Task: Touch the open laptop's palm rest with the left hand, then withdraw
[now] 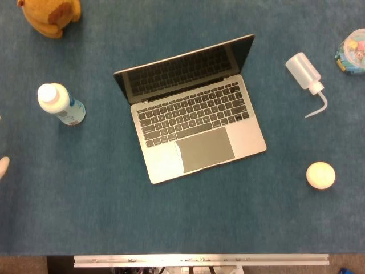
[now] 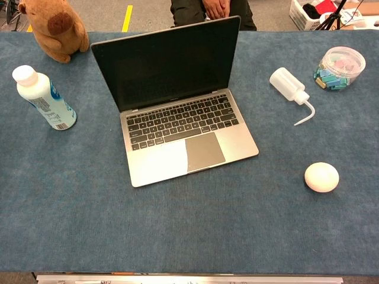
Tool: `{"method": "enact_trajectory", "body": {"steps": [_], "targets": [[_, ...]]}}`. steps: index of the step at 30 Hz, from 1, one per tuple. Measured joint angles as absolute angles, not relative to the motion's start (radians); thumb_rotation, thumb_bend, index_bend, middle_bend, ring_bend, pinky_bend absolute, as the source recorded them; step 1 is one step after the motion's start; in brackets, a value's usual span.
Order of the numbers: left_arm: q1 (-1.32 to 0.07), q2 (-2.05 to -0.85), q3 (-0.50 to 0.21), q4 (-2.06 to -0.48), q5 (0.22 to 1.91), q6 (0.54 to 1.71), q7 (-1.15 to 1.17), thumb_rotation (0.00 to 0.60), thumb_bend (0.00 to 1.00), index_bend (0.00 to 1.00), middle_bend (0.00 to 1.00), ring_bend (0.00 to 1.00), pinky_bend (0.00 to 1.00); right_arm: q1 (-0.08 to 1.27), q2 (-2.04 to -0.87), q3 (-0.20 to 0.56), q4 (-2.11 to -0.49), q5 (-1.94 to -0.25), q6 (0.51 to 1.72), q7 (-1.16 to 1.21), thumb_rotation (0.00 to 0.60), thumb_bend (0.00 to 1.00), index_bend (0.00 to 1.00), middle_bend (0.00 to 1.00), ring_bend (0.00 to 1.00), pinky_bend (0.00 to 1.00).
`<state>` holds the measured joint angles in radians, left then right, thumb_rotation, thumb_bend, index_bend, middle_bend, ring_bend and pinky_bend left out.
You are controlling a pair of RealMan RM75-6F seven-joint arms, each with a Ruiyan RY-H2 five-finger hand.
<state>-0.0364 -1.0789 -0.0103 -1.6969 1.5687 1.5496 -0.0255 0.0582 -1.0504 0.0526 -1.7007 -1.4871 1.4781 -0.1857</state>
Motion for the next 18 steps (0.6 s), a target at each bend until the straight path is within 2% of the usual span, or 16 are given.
{"method": "enact_trajectory", "body": {"steps": [11, 15, 18], "targets": [[-0.039, -1.063, -0.009, -1.706, 1.568, 1.542, -0.073, 0.600, 0.25, 0.23, 0.17, 0.09, 0.08, 0.061, -1.046, 0.057, -1.699, -1.488, 1.480, -0.181, 0.600, 0.00, 0.30, 0.21, 0.04, 0.00], [-0.046, -1.042, -0.005, -1.723, 1.576, 1.530, -0.116, 0.600, 0.25, 0.26, 0.18, 0.10, 0.08, 0.063, -1.045, 0.065, -1.697, -1.487, 1.484, -0.167, 0.600, 0.00, 0.30, 0.21, 0.04, 0.00], [-0.054, -1.025, -0.002, -1.741, 1.586, 1.519, -0.161, 0.600, 0.25, 0.26, 0.20, 0.12, 0.08, 0.068, -1.038, 0.074, -1.697, -1.485, 1.486, -0.161, 0.600, 0.00, 0.30, 0.21, 0.04, 0.00]]}}
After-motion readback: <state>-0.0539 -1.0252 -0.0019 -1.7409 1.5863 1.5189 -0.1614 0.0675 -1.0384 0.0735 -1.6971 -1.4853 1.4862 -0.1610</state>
